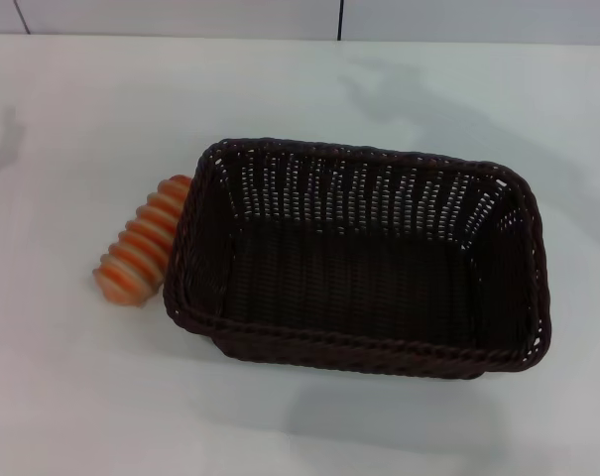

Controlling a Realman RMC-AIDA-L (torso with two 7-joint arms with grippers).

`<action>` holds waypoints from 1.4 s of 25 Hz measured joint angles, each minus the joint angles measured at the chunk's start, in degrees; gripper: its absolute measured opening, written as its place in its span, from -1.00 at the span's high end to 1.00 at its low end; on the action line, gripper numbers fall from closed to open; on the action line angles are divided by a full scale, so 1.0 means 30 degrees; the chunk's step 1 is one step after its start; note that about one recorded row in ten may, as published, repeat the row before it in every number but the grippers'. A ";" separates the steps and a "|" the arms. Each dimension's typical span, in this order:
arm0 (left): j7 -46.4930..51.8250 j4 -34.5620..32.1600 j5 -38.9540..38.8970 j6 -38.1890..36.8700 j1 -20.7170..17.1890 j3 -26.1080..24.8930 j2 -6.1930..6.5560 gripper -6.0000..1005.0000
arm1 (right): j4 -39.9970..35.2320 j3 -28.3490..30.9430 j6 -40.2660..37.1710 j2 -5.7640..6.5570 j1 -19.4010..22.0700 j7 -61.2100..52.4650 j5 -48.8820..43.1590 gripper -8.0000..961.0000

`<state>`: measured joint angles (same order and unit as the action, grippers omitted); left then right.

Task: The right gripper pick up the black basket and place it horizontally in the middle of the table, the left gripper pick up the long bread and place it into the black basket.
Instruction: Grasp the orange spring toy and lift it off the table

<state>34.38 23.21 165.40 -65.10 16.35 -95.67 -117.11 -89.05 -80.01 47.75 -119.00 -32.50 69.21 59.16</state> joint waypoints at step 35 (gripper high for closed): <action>0.3535 0.0920 0.0022 -0.0660 -0.0484 0.7245 0.2679 -0.71 | 1.7107 -1.1200 -3.7570 0.0121 0.4197 -2.1666 -0.8756 0.23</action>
<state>44.98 25.97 165.46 -67.07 14.90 -73.93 -109.07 -37.72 -113.61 -64.96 -118.63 -19.91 4.22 32.89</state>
